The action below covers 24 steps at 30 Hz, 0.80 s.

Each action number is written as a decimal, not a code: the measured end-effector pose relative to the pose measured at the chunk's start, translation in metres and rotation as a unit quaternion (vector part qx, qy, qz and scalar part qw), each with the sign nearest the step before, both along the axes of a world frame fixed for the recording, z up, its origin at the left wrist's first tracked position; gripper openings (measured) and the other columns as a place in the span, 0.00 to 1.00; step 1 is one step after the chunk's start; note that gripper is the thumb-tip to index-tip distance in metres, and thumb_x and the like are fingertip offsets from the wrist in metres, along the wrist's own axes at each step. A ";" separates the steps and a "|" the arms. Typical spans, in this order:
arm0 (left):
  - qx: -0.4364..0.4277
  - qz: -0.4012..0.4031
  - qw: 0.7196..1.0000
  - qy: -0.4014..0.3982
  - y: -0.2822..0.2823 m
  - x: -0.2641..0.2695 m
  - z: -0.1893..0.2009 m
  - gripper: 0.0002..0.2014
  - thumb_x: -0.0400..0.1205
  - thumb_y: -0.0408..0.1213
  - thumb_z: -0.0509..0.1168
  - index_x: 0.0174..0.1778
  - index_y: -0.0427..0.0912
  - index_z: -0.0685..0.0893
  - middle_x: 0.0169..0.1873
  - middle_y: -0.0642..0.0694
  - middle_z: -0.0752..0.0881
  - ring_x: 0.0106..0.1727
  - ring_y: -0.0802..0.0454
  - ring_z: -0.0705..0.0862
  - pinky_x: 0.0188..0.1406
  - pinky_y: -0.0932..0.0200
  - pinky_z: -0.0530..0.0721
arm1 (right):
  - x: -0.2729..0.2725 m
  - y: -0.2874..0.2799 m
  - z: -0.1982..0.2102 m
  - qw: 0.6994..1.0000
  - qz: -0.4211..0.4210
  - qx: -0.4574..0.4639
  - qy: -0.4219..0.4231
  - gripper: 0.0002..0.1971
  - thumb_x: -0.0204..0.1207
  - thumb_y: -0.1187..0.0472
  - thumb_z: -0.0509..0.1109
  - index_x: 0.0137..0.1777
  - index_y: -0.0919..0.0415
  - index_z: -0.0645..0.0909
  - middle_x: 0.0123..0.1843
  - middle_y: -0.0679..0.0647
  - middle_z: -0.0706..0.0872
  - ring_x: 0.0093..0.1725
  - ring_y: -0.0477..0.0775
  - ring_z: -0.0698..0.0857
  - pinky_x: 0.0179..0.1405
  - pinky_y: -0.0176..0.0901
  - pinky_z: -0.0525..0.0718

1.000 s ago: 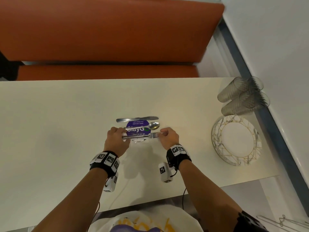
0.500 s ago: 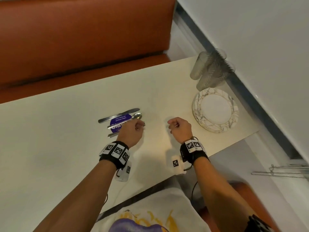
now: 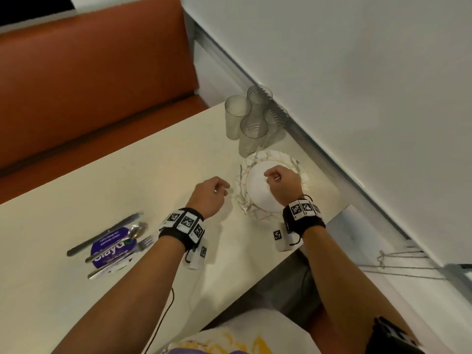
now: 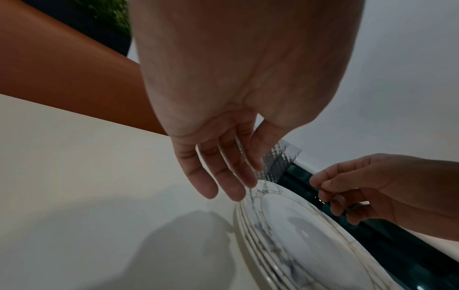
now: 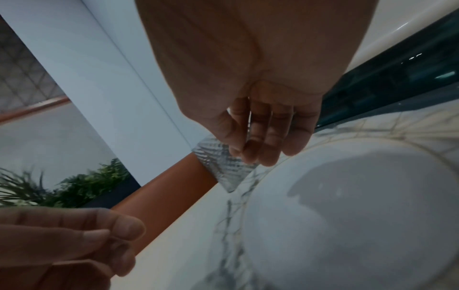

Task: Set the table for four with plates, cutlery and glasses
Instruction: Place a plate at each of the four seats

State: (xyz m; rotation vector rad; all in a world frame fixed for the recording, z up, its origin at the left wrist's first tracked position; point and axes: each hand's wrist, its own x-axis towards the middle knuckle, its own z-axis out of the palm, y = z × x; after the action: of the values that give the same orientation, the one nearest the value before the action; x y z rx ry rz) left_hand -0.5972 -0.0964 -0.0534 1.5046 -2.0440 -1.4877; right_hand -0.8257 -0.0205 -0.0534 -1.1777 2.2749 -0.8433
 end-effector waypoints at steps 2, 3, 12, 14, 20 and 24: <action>-0.015 -0.005 1.000 -0.017 -0.009 -0.028 -0.007 0.10 0.89 0.35 0.62 0.61 0.45 0.87 0.55 0.48 0.90 0.53 0.48 0.88 0.54 0.57 0.83 | -0.031 -0.007 -0.009 1.000 0.000 0.009 0.017 0.10 0.76 0.69 0.67 0.47 0.57 0.89 0.48 0.49 0.92 0.42 0.45 0.82 0.41 0.15 0.72; -0.023 -0.005 0.999 -0.029 -0.013 -0.041 -0.011 0.11 0.88 0.36 0.63 0.64 0.44 0.86 0.57 0.46 0.88 0.56 0.47 0.87 0.55 0.59 0.80 | -0.046 -0.010 -0.014 0.999 0.004 0.021 0.027 0.10 0.77 0.69 0.67 0.47 0.56 0.89 0.49 0.50 0.92 0.43 0.45 0.82 0.44 0.18 0.73; 0.027 0.001 0.989 -0.148 -0.018 -0.098 -0.040 0.35 0.86 0.44 0.69 0.87 0.39 0.63 0.78 0.32 0.74 0.77 0.34 0.76 0.75 0.42 0.76 | -0.124 -0.018 -0.046 0.986 -0.003 0.159 0.058 0.26 0.70 0.55 0.74 0.70 0.51 0.76 0.68 0.60 0.79 0.66 0.65 0.78 0.66 0.61 0.81; 0.044 0.003 0.985 -0.166 -0.016 -0.099 -0.046 0.36 0.85 0.44 0.70 0.86 0.38 0.64 0.77 0.32 0.75 0.77 0.35 0.76 0.74 0.44 0.76 | -0.129 -0.018 -0.050 0.976 0.008 0.218 0.017 0.33 0.71 0.47 0.76 0.75 0.51 0.70 0.72 0.59 0.76 0.69 0.65 0.77 0.67 0.61 0.80; 0.092 0.053 0.986 -0.130 -0.005 -0.091 -0.052 0.35 0.86 0.39 0.70 0.87 0.41 0.62 0.74 0.33 0.79 0.72 0.35 0.80 0.62 0.53 0.76 | -0.121 -0.016 -0.053 0.962 0.007 0.265 -0.057 0.34 0.77 0.48 0.75 0.77 0.62 0.67 0.71 0.62 0.81 0.67 0.65 0.83 0.60 0.48 0.82; 0.108 0.083 0.984 -0.117 0.004 -0.060 -0.053 0.35 0.85 0.36 0.68 0.87 0.43 0.63 0.77 0.33 0.77 0.75 0.34 0.78 0.70 0.47 0.77 | -0.102 -0.011 -0.051 0.946 0.051 0.311 -0.084 0.37 0.74 0.43 0.76 0.76 0.63 0.70 0.72 0.60 0.80 0.69 0.64 0.82 0.61 0.50 0.81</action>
State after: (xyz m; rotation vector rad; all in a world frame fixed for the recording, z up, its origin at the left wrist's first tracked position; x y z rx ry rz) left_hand -0.6569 -0.0921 -0.1061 1.9657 -1.8654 -1.5719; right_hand -0.9281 -0.0315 -0.1047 -0.8763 2.0824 -0.1433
